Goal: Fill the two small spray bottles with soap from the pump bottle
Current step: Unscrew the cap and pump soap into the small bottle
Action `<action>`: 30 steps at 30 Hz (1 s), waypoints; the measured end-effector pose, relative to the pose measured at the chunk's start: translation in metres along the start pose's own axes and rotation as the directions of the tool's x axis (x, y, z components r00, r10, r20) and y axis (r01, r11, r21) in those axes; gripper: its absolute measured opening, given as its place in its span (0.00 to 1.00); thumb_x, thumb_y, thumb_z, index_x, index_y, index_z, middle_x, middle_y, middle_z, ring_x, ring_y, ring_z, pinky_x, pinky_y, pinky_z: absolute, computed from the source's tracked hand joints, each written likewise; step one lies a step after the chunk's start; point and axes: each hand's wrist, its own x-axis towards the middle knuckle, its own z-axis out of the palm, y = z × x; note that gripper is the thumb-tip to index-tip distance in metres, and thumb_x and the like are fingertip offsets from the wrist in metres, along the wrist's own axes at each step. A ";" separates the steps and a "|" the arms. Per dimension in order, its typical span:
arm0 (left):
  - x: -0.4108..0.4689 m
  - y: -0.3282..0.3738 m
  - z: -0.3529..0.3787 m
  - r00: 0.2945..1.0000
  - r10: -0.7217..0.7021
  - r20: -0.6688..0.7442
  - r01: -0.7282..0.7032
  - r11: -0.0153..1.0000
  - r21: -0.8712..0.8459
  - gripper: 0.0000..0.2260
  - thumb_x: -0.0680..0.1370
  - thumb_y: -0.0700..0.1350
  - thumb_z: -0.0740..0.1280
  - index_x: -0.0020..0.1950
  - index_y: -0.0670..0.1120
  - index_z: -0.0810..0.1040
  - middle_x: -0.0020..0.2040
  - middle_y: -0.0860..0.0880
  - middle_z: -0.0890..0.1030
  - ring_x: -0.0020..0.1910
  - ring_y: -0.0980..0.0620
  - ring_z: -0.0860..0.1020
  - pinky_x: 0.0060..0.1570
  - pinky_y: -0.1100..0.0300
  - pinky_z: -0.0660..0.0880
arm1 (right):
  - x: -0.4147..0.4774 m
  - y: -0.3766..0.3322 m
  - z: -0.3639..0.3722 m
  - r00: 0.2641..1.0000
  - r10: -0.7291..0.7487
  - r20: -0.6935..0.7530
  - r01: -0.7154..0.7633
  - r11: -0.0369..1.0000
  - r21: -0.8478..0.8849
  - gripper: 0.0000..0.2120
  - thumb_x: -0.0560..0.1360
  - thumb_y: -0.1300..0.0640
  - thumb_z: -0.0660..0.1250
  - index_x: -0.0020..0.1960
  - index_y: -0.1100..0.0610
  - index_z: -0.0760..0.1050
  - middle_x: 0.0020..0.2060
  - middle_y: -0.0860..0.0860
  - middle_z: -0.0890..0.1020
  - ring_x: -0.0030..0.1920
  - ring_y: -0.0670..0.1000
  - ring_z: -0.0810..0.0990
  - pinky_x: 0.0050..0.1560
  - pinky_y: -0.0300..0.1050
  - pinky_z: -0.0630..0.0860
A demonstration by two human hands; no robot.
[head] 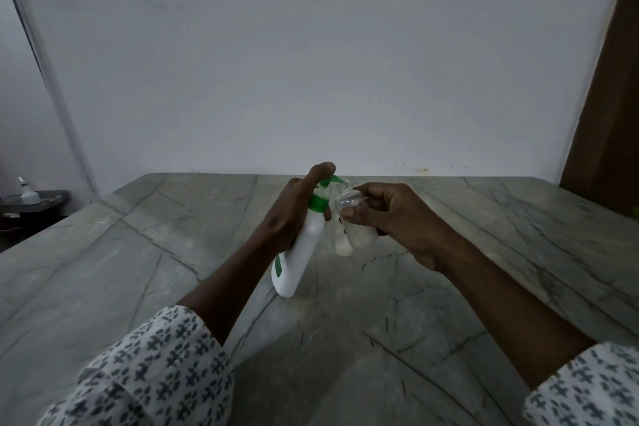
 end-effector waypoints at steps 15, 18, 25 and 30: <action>0.001 -0.004 0.002 0.999 0.043 -0.015 -0.042 0.999 0.031 0.31 0.68 0.69 0.61 0.32 0.39 0.79 0.30 0.42 0.79 0.28 0.50 0.76 0.38 0.55 0.72 | 0.000 0.002 -0.006 1.000 -0.021 0.023 0.021 1.000 -0.001 0.16 0.73 0.59 0.74 0.60 0.56 0.80 0.51 0.50 0.86 0.53 0.51 0.85 0.51 0.43 0.80; 0.000 -0.003 0.001 0.999 0.042 0.003 -0.042 0.999 0.033 0.31 0.67 0.70 0.61 0.32 0.40 0.78 0.31 0.42 0.79 0.28 0.50 0.76 0.38 0.55 0.72 | 0.000 0.002 -0.006 1.000 -0.024 0.019 0.024 1.000 0.000 0.16 0.72 0.59 0.74 0.59 0.55 0.81 0.51 0.50 0.86 0.53 0.52 0.85 0.56 0.47 0.80; 0.002 -0.004 -0.002 0.999 0.032 0.028 -0.030 0.998 -0.055 0.18 0.73 0.58 0.62 0.32 0.46 0.77 0.31 0.41 0.78 0.27 0.50 0.74 0.33 0.58 0.70 | -0.001 0.000 -0.003 1.000 -0.027 0.010 0.028 0.997 -0.069 0.18 0.70 0.57 0.76 0.60 0.55 0.80 0.50 0.49 0.86 0.52 0.51 0.85 0.58 0.51 0.81; 0.003 -0.007 -0.004 0.999 0.030 0.030 -0.028 0.999 -0.037 0.18 0.73 0.58 0.62 0.31 0.47 0.78 0.31 0.41 0.78 0.27 0.49 0.74 0.35 0.57 0.70 | -0.003 -0.003 -0.002 0.998 -0.043 -0.036 0.035 0.979 -0.199 0.17 0.69 0.51 0.77 0.57 0.49 0.82 0.47 0.46 0.87 0.49 0.45 0.85 0.56 0.52 0.81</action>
